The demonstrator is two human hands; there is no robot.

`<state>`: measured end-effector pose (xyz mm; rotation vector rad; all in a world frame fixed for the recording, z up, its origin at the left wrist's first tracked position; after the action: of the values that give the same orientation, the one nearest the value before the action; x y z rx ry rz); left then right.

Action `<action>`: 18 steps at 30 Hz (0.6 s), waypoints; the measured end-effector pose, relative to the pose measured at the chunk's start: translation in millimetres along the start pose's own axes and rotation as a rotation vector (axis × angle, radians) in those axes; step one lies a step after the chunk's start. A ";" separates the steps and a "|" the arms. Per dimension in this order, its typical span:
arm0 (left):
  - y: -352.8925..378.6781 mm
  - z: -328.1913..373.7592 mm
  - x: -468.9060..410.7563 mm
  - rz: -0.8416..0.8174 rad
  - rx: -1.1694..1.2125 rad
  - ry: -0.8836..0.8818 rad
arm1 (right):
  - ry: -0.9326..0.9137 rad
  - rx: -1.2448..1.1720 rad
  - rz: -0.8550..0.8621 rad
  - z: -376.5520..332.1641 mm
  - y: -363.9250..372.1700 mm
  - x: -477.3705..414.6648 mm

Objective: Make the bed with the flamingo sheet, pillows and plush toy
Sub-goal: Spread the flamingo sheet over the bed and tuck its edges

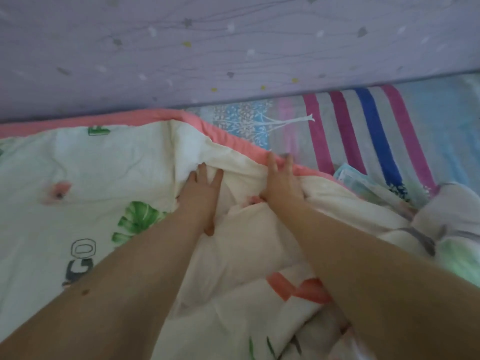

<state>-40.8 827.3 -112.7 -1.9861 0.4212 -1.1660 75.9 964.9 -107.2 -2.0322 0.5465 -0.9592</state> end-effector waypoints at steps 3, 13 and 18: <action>-0.2 -1.0 -4.2 -0.016 -0.001 0.008 | 0.002 -0.019 -0.002 2.2 3.0 -10.7; -5.1 -7.6 -4.6 -0.012 0.071 0.036 | 0.071 -0.195 0.020 -2.5 -4.2 -13.7; -5.8 -8.6 -3.3 -0.014 0.053 0.057 | 0.035 -0.200 0.072 -2.6 -11.1 -2.6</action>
<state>-50.3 829.2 -107.8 -1.9169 0.4014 -1.2323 72.8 971.8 -98.3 -2.1586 0.7552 -0.9304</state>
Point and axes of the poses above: each hand's wrist, its own x-axis away from the middle knuckle, its own y-axis out of the palm, z = x × y, the point moved 1 cm from there along -x, towards the middle knuckle, and after that the axes turned 9 degrees about -x, right-handed, at the moved point
